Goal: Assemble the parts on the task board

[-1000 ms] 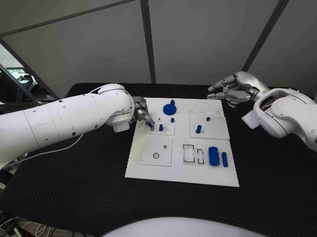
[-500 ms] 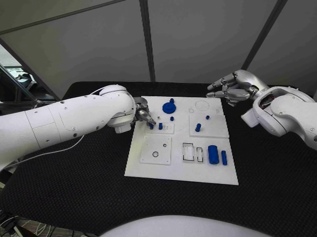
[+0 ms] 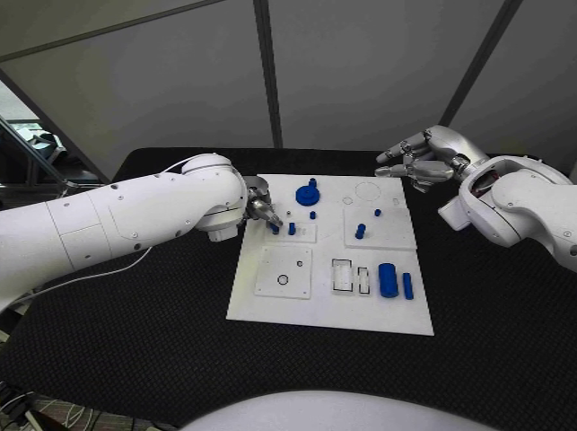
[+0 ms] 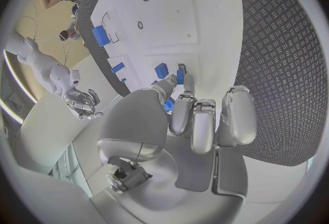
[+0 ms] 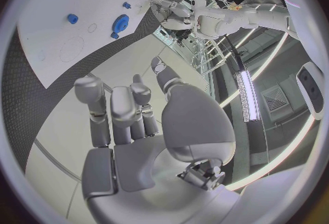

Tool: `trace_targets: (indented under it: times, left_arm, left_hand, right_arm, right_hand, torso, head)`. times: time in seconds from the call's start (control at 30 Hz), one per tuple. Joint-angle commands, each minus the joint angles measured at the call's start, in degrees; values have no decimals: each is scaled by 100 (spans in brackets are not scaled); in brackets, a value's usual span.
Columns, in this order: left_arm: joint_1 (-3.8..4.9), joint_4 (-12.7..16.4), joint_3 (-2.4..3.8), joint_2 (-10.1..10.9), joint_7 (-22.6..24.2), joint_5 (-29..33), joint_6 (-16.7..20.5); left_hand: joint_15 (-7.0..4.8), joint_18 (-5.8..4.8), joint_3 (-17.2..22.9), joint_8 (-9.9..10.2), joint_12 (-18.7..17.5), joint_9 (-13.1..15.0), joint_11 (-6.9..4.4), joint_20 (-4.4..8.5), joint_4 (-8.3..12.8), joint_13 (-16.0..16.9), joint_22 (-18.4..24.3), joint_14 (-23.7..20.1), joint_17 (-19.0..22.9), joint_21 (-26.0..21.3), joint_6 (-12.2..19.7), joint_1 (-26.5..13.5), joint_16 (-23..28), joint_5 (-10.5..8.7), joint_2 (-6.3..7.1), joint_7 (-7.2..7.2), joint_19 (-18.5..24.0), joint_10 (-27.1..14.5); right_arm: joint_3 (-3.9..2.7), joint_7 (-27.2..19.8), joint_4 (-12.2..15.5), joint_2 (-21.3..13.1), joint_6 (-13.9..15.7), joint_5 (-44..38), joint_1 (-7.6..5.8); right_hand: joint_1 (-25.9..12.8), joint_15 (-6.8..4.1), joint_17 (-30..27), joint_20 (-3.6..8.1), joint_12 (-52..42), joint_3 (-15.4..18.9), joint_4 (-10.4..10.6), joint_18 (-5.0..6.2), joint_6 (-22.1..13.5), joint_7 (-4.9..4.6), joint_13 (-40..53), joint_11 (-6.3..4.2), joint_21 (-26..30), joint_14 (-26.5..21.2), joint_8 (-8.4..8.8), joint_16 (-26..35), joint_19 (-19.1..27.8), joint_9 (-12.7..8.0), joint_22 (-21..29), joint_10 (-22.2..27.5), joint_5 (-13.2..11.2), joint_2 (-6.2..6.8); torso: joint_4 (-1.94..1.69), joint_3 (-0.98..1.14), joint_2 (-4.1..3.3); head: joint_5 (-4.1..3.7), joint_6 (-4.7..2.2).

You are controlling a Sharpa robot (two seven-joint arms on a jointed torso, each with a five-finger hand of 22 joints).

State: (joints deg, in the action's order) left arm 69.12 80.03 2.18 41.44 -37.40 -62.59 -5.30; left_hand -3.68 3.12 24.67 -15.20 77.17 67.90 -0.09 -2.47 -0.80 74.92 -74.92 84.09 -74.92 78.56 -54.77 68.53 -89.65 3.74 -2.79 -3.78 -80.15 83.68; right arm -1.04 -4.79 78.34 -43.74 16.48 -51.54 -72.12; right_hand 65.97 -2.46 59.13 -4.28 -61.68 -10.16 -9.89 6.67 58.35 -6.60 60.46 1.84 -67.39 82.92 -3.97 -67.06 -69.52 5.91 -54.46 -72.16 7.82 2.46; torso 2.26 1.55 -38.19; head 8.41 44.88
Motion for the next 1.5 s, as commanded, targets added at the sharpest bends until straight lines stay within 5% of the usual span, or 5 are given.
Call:
trace_targets:
  times: [0.03, 1.5]
  left_arm:
    - [-13, -9, -9, -1, -71, -114, -104]
    - [-64, -35, -11, -78, -102, -119, -343]
  left_hand:
    - [-43, 67, 481, -39, -10, 8, -89, 4, 462, 1157, -121, 591, -1508, 15, -96, -3, -35, 37, -48, 83, -25, 168]
    - [-44, 69, 535, -58, -25, 33, -89, 7, 494, 1152, -115, 591, -1508, 5, -91, -12, -35, 45, -40, 82, -18, 164]
  right_arm:
    - [-4, -33, 2, 0, -27, -7, -11]
    - [-4, -30, -28, -1, -101, -20, -9]
  right_hand:
    - [-7, 9, 3, 14, 10, -8, -8, 55, -39, 10, -8, -9, 25, 32, 29, 37, -27, 4, -2, -14, 13, -60]
    - [-21, 10, 7, 15, 4, -5, -4, 54, -41, 9, -7, -8, 28, 37, 29, 43, -35, 5, -3, -19, 12, -63]
  torso:
    - [-1, 2, -1]
    - [6, 3, -3]
  head:
    - [-8, 1]
    - [46, 34]
